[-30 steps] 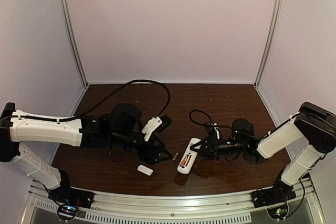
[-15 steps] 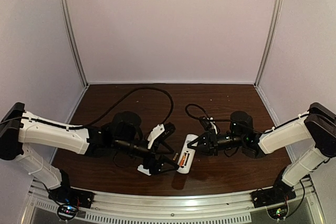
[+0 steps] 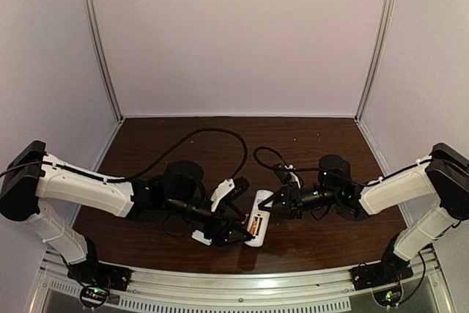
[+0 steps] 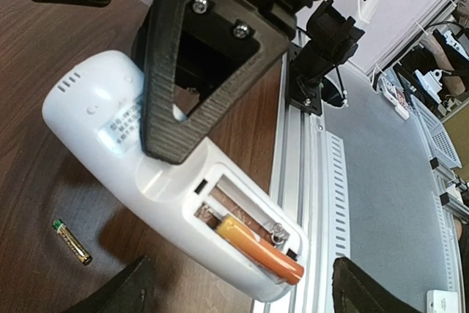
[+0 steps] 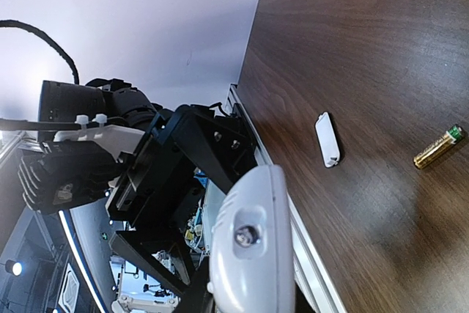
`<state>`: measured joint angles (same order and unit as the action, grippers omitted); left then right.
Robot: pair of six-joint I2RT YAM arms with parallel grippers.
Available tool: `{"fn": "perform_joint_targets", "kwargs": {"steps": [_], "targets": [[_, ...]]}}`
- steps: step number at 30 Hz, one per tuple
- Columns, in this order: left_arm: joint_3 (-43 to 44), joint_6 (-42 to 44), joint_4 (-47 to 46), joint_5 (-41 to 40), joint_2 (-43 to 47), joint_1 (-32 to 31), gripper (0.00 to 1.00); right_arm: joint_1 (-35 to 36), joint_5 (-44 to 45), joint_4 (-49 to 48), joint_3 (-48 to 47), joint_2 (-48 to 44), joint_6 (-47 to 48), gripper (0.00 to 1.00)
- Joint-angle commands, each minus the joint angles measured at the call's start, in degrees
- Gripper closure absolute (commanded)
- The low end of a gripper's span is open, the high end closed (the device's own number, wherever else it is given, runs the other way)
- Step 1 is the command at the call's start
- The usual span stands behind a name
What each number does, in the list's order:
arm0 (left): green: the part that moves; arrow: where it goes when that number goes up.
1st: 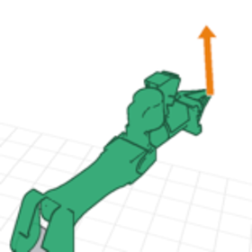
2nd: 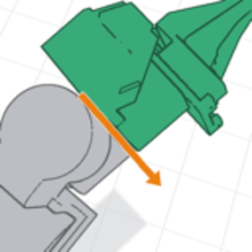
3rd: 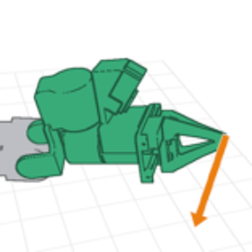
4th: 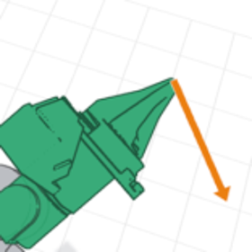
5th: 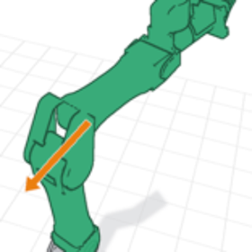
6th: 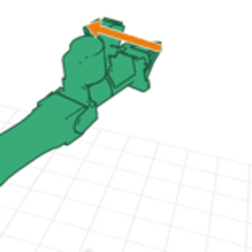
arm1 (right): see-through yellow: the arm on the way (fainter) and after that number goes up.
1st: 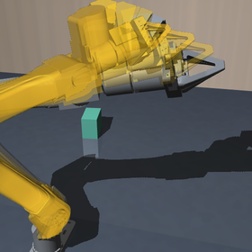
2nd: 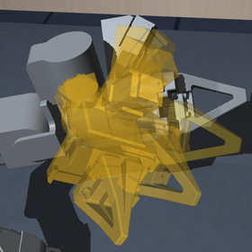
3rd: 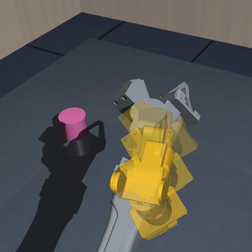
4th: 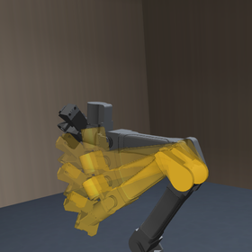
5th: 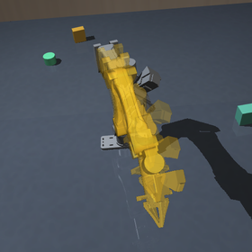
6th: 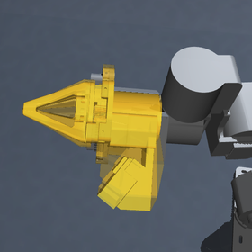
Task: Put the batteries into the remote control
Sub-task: Load the battery into the battery compartment.
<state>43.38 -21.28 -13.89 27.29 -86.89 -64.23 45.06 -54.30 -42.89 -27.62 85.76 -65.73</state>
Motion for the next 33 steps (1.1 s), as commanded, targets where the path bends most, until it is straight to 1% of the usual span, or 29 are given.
{"fn": "perform_joint_targets", "kwargs": {"steps": [1, 19, 27, 30, 33], "targets": [[0.2, -0.5, -2.6, 1.1, -1.5, -0.2, 0.15, 0.7, -1.2, -2.2, -1.6, -1.0, 0.6, 1.00], [1.4, -2.0, -2.6, 2.0, -3.5, 0.7, 0.26, 1.5, -1.2, -3.2, -2.0, -0.6, 0.5, 1.00], [2.3, -2.5, -2.0, 2.2, -4.0, 1.0, 0.27, 1.5, -0.8, -3.2, -2.0, -0.5, 0.7, 1.00], [2.8, -2.8, -1.9, 2.7, -4.2, 1.0, 0.26, 1.5, -0.6, -2.8, -2.0, -0.4, 0.9, 1.00], [3.1, -3.1, -1.8, 3.0, -4.0, 1.0, 0.18, 1.5, -0.3, -2.1, -2.0, -0.5, 1.3, 1.00]]}}
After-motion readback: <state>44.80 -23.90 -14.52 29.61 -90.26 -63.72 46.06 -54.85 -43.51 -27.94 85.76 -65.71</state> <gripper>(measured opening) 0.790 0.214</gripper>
